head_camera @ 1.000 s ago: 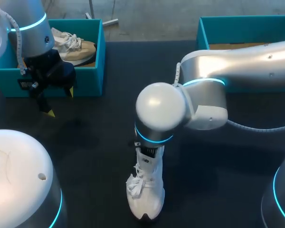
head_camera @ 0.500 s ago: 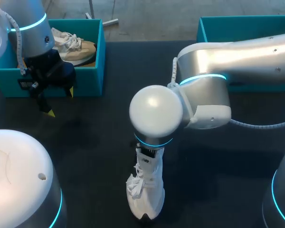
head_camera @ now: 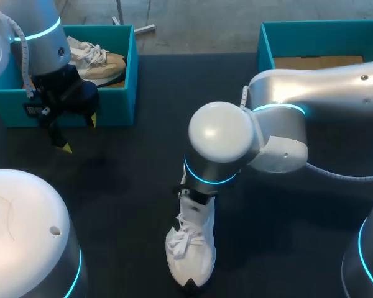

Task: Take the shoe out of the shoebox, open the shoe tongue, remove and reinsert the insole, then place the shoe into the shoebox

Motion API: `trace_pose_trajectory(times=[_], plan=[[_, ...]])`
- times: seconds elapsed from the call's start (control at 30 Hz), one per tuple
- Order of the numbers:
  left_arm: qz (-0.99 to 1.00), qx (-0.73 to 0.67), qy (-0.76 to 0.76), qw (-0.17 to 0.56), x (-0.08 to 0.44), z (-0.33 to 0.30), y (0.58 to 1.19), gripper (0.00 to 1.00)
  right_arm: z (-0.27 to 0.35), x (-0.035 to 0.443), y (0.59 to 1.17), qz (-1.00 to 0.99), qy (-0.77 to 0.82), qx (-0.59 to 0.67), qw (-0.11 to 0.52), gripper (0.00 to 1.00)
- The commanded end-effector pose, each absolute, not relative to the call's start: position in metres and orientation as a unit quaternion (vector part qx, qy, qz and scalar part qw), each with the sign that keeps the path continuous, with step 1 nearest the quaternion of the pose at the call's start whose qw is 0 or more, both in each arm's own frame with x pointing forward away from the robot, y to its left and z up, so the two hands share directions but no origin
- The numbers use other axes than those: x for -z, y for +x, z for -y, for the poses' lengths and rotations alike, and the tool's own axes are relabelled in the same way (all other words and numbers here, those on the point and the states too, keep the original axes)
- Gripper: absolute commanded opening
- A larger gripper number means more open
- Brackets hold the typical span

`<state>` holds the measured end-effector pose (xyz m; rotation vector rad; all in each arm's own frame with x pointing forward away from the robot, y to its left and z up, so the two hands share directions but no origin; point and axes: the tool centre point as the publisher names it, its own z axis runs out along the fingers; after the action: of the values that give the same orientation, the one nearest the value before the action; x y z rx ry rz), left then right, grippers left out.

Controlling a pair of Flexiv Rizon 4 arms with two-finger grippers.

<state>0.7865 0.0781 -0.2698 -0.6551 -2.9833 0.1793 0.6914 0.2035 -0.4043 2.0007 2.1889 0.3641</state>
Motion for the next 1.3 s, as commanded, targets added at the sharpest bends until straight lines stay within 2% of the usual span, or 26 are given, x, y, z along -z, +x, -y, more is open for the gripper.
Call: trace_pose_trajectory(times=[0.03,0.43,1.3], plan=[[0.974,-0.058,-0.214,0.040,0.270,-0.079,0.785,1.00,-0.209,0.408,0.684,-0.546,0.823,-0.145,0.057,0.00],[0.974,-0.058,-0.214,0.040,0.270,-0.079,0.785,1.00,-0.213,0.368,0.688,-0.554,0.814,-0.157,0.084,0.00],[0.974,-0.058,-0.214,0.040,0.270,-0.079,0.785,1.00,-0.219,0.358,0.671,-0.530,0.844,-0.056,0.063,0.00]])
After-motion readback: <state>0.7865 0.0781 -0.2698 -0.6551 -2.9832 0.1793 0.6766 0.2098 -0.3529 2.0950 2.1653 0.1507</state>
